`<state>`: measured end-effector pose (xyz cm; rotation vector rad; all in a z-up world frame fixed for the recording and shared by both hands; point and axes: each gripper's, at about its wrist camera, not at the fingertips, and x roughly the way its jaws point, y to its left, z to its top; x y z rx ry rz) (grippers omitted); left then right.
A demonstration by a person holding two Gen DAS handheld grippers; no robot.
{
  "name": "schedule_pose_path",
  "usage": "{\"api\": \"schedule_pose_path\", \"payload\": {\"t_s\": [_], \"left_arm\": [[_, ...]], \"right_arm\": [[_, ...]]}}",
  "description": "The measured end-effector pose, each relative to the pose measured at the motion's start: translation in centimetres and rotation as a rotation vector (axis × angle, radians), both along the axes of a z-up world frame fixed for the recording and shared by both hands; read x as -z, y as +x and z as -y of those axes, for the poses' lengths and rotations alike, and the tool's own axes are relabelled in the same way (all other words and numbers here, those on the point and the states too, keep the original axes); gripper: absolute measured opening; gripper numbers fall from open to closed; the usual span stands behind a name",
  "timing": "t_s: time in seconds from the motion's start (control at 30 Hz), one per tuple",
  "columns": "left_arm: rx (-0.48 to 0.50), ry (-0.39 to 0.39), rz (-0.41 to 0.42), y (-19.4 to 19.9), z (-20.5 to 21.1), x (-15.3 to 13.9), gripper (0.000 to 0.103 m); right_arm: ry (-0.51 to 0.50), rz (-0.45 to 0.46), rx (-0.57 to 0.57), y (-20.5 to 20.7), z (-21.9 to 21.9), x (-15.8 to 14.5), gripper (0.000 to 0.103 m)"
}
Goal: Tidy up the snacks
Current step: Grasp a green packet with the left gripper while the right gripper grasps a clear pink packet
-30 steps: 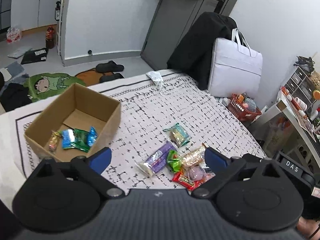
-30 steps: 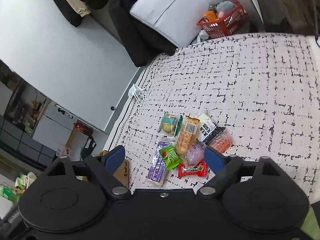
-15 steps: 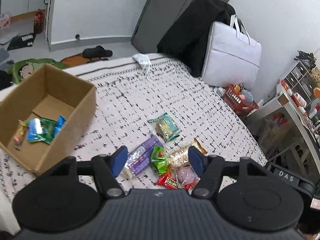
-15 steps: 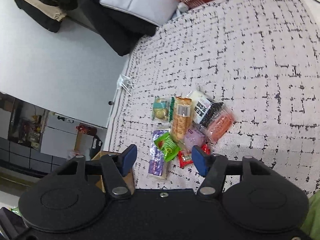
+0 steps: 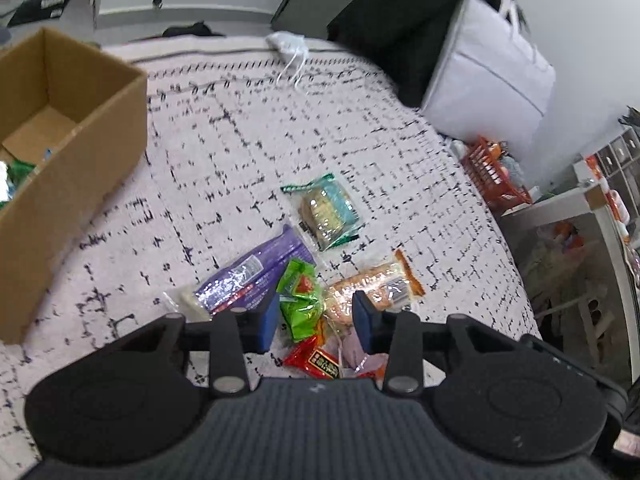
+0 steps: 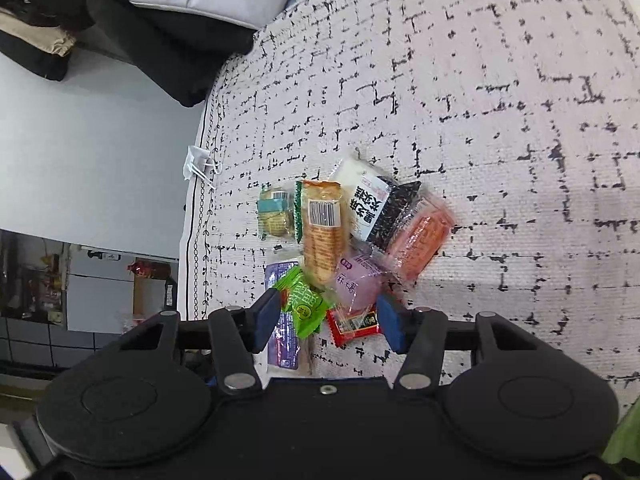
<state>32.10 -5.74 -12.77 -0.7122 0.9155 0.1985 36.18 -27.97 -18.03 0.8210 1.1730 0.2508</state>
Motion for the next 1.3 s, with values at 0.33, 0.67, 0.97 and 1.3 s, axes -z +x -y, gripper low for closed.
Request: {"api": "schedule_pose_path", "payload": {"t_s": [0.33,0.67,0.97,1.3], "left_arm": [[-0.012,-0.045,-0.070,2.5,-0.2,3.6,0.039],[-0.028,-0.081,-0.086,3.9,0.1,5.8,0.039],[-0.040,-0.073,-0.073,2.8,-0.3,4.9,0.030],[-0.050,-0.017,-0.016,0.6,-1.3,0.5,0.030]], "right_arm": [[-0.045,-0.047,0.007,2.0,-0.9,1.9,0.052],[-0.077,-0.089,0.003,3.3,-2.2,3.3,0.051],[-0.089,-0.046,0.006,3.0,-2.3,2.8,0.021],[-0.049,0.062,-0.032,2.0,-2.7,-0.5,0.019]]}}
